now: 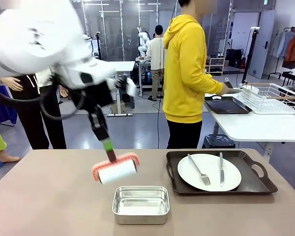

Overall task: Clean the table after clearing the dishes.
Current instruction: Place the Lint Roller back on top of the Airtight Container.

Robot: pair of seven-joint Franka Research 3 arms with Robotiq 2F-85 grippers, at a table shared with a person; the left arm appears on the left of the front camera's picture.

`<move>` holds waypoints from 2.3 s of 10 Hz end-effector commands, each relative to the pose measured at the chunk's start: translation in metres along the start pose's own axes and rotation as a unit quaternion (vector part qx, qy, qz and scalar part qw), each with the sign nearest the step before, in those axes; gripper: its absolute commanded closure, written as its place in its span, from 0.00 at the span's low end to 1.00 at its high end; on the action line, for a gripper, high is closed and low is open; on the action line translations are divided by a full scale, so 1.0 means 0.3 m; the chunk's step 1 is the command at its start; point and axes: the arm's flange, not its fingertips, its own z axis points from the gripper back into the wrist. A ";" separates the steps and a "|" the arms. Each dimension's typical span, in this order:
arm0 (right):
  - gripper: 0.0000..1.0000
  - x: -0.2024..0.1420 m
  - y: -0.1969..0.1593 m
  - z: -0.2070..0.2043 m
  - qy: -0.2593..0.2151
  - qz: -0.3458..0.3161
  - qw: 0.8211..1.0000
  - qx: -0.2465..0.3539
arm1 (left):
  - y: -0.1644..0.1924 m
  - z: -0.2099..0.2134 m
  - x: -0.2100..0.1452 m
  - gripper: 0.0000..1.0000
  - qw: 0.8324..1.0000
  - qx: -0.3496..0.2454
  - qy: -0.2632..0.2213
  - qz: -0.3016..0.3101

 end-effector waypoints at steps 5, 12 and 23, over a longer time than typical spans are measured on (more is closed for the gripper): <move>0.00 -0.003 0.004 0.004 0.000 0.001 1.000 0.003 | 0.065 -0.227 0.251 0.79 0.989 -0.003 0.074 -0.131; 0.00 -0.003 0.004 0.004 0.000 0.001 1.000 0.003 | 0.286 -0.511 0.275 0.79 0.989 -0.002 0.101 -0.109; 0.00 -0.003 0.004 0.004 0.000 0.001 1.000 0.003 | 0.418 -0.500 0.223 0.00 0.992 -0.016 0.101 -0.076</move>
